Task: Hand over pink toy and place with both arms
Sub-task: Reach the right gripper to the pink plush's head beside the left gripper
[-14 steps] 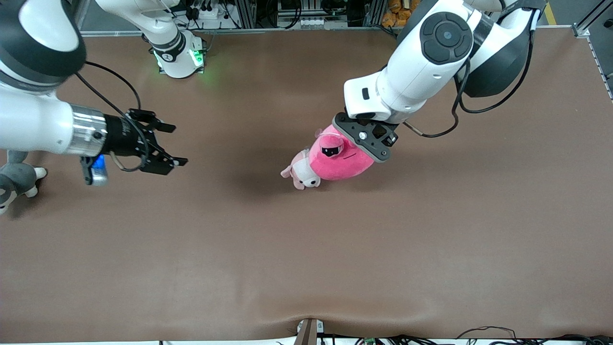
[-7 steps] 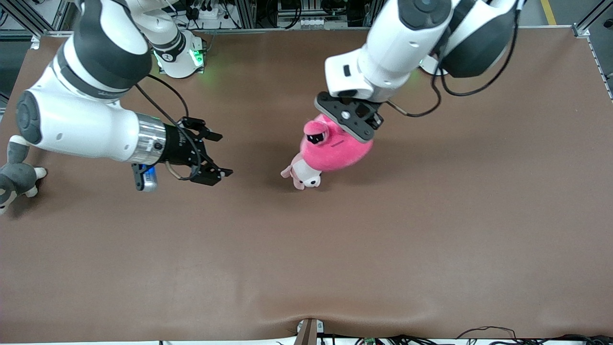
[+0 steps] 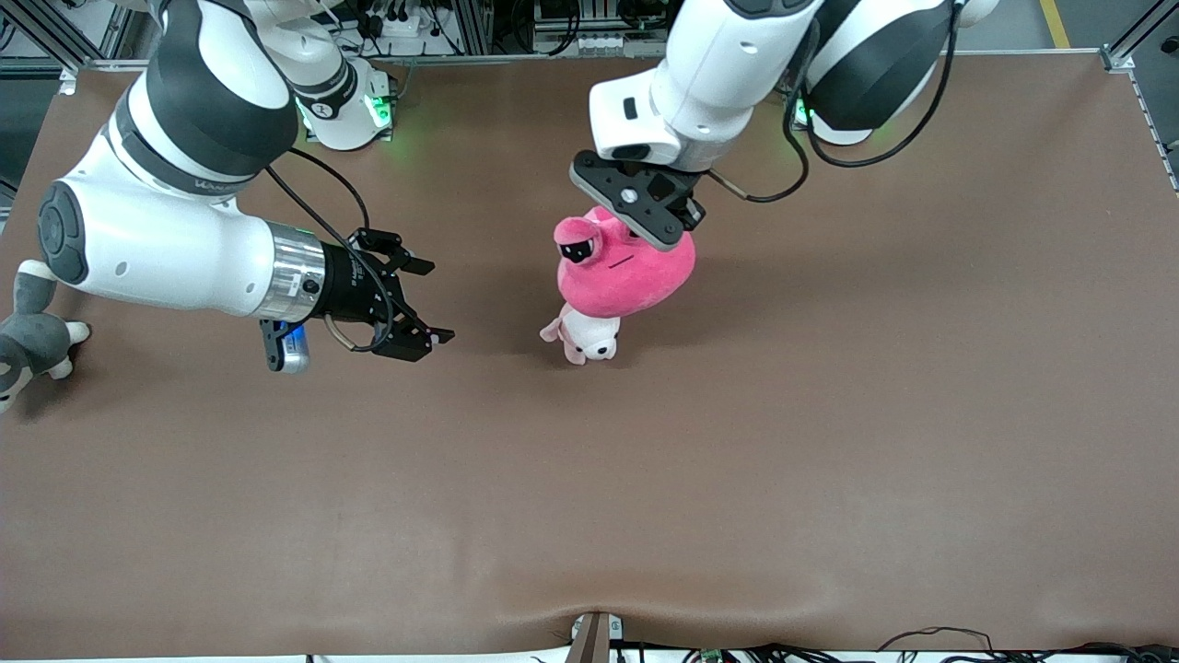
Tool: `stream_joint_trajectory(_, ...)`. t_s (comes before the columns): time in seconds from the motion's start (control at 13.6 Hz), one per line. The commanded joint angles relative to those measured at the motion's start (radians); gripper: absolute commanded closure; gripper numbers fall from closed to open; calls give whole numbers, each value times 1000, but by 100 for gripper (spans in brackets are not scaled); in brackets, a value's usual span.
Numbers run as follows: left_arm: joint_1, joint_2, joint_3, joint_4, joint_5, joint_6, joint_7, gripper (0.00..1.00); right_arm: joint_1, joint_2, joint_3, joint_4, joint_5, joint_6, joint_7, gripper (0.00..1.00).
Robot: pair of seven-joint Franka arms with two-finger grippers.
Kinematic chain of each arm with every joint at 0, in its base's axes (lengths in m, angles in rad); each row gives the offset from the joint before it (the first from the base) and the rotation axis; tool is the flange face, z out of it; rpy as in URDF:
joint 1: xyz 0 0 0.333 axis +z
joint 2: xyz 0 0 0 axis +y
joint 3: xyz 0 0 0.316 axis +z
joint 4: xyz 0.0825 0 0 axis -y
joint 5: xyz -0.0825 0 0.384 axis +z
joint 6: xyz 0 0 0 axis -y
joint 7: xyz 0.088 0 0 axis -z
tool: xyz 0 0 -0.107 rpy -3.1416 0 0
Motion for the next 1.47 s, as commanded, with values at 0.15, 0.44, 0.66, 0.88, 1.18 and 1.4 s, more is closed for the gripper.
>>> stream_joint_trajectory(0.15, -44, 30, 13, 21, 11, 151, 31, 100, 5, 16, 22, 38, 66, -53, 81, 0)
stream_joint_trajectory(0.44, -42, 44, 10, 19, 5, 283, 56, 100, 5, -7, 34, 32, 60, -171, 100, 0)
stream_joint_trajectory(0.66, -41, 56, 8, 19, -15, 350, 63, 100, 6, -26, 34, 32, 51, -188, 121, 0)
stream_joint_trajectory(0.88, -44, 85, 5, 15, -18, 426, 65, 100, 36, -33, 34, 30, -6, -98, 121, 0)
stream_joint_trajectory(1.18, -55, 116, 3, 13, -18, 469, 65, 100, 59, -50, 32, 24, -45, -26, 121, 0)
stream_joint_trajectory(1.4, -61, 119, 3, 13, -16, 469, 62, 100, 59, -52, 32, 24, -103, 12, 107, 0)
